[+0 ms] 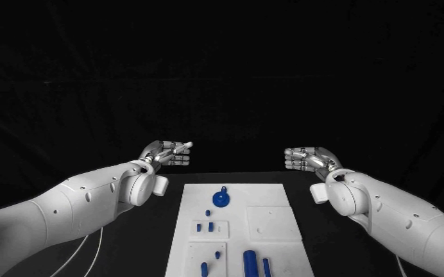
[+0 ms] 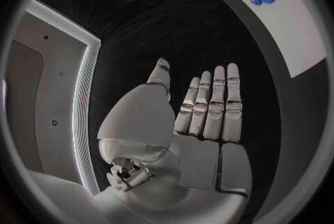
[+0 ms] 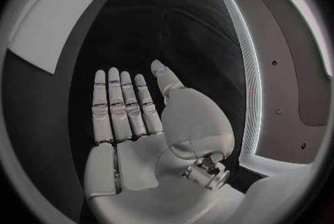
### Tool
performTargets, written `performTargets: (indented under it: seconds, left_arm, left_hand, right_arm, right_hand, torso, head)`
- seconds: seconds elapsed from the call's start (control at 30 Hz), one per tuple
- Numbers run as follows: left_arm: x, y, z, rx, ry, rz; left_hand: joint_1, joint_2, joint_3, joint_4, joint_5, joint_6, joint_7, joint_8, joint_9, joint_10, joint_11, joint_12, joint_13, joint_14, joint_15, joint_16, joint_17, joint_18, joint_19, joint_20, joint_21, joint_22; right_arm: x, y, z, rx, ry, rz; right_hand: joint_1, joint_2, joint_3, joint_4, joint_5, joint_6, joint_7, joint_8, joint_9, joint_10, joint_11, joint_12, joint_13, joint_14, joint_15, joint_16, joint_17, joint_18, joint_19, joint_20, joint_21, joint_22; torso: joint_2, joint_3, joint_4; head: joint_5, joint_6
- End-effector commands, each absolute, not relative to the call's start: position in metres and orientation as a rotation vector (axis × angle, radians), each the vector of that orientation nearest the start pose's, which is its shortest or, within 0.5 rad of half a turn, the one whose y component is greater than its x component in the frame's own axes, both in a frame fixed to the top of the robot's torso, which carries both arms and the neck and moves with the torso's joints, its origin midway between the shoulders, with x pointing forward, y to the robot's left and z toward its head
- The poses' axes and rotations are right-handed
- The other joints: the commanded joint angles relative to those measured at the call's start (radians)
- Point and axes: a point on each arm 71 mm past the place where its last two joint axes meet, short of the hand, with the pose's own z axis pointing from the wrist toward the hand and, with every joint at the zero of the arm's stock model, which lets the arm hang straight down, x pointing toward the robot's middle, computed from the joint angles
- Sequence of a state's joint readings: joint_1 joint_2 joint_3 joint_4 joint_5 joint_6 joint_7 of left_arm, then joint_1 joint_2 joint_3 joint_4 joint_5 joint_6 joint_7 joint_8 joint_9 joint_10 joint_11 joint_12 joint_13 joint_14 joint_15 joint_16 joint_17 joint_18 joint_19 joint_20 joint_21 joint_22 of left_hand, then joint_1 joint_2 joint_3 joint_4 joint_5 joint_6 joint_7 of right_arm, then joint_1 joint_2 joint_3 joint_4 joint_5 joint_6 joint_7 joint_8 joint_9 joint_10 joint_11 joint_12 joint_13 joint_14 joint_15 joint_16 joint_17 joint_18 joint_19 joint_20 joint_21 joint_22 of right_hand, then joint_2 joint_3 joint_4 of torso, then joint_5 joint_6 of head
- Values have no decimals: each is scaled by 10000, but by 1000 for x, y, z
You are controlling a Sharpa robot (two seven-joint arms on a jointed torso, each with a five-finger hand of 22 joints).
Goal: Assemble the parts on the task board
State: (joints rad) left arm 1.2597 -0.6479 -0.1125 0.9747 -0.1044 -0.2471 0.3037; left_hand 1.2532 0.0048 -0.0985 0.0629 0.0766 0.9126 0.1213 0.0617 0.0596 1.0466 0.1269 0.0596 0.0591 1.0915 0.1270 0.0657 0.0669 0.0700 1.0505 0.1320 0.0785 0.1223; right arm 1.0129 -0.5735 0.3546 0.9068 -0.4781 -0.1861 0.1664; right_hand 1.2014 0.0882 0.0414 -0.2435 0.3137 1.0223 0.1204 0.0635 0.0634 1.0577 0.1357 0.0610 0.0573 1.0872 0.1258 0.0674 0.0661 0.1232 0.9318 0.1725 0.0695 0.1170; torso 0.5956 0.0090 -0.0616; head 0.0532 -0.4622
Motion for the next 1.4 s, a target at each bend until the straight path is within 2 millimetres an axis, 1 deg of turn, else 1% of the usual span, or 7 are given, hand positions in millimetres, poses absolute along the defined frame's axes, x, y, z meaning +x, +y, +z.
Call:
performTargets:
  seconds: [0.03, 0.07, 0.1, 0.17, 0.3, 0.33, 1.4]
  left_arm:
    - [579, 281, -195, -10774, 13641, -11969]
    - [579, 280, -195, -10770, 13636, -11990]
    - [578, 281, -199, -10678, 14050, -11729]
    - [577, 280, -199, -10693, 14029, -11742]
    - [571, 274, -203, -10777, 13905, -11815]
    - [569, 272, -204, -10810, 13857, -11841]
    - [462, 192, -224, -12089, 12178, -12289]
  left_hand:
    - [29, 122, 2, -44, 57, 137, 0, -23, -5, -54, -8, -11, -13, -53, -4, -56, -14, 140, -59, 4, 42, -14]
    - [29, 122, 2, -44, 57, 137, 0, -23, -5, -54, -8, -11, -13, -53, -4, -56, -14, 140, -59, 4, 42, -14]
    - [-3732, -48, 985, -629, -766, -9126, -1213, -617, -596, -3140, -1269, -596, -591, -3275, -1270, -657, -669, -700, -3152, -1320, -785, -1223]
    - [-4097, -48, 985, -629, -766, -9126, -1213, -617, -596, -10466, -1269, -596, -591, -3632, -1270, -657, -669, -700, -10505, -1320, -785, -1223]
    - [-5378, -48, 985, -629, -766, -9126, -1213, -617, -596, -10466, -1269, -596, -591, -10915, -1270, -657, -669, -700, -10505, -1320, -785, -1223]
    - [-12532, -48, 985, -629, -766, -9126, -1213, -617, -596, -10466, -1269, -596, -591, -10915, -1270, -657, -669, -700, -10505, -1320, -785, -1223]
    - [-12532, -48, 985, -629, -766, -9126, -1213, -617, -596, -10466, -1269, -596, -591, -10915, -1270, -657, -669, -700, -10505, -1320, -785, -1223]
  right_arm:
    - [580, -268, -213, 10653, 13521, 13200]
    - [580, -267, -213, 10639, 13506, 13257]
    - [580, -272, -218, 10819, 13983, 12093]
    - [579, -271, -217, 10815, 13947, 12114]
    - [576, -265, -215, 10796, 13747, 12229]
    - [574, -263, -215, 10793, 13673, 12271]
    - [462, -192, -224, 12089, 12178, 12289]
  right_hand:
    - [-12, 19, -150, 37, -33, 38, 21, -19, -17, -41, 4, -25, 2, -59, 37, -56, -59, 92, 49, 77, 64, -512]
    - [-22, 25, -162, 51, -40, 37, 24, -20, -18, -45, 10, -25, 2, -55, 37, -55, -59, 95, 51, 78, 66, -511]
    - [-3604, -882, -414, 2435, -3137, -3067, -1204, -635, -634, -3173, -1357, -610, -573, -3262, -1258, -674, -661, -1232, -9318, -1725, -695, -1170]
    - [-3973, -882, -414, 2435, -3137, -10223, -1204, -635, -634, -3520, -1357, -610, -573, -3622, -1258, -674, -661, -1232, -9318, -1725, -695, -1170]
    - [-12014, -882, -414, 2435, -3137, -10223, -1204, -635, -634, -10577, -1357, -610, -573, -10872, -1258, -674, -661, -1232, -9318, -1725, -695, -1170]
    - [-12014, -882, -414, 2435, -3137, -10223, -1204, -635, -634, -10577, -1357, -610, -573, -10872, -1258, -674, -661, -1232, -9318, -1725, -695, -1170]
    - [-12014, -882, -414, 2435, -3137, -10223, -1204, -635, -634, -10577, -1357, -610, -573, -10872, -1258, -674, -661, -1232, -9318, -1725, -695, -1170]
  torso:
    - [-6, 43, -16]
    - [-8, 49, -19]
    - [-4, 18, -5]
    - [-15, 16, 9]
    - [-81, 2, 89]
    - [-106, -4, 120]
    - [-514, -90, 616]
  head:
    - [41, -4]
    - [41, -2]
    - [26, 5]
    - [13, -26]
    - [-59, -205]
    - [-86, -274]
    - [-532, -1378]
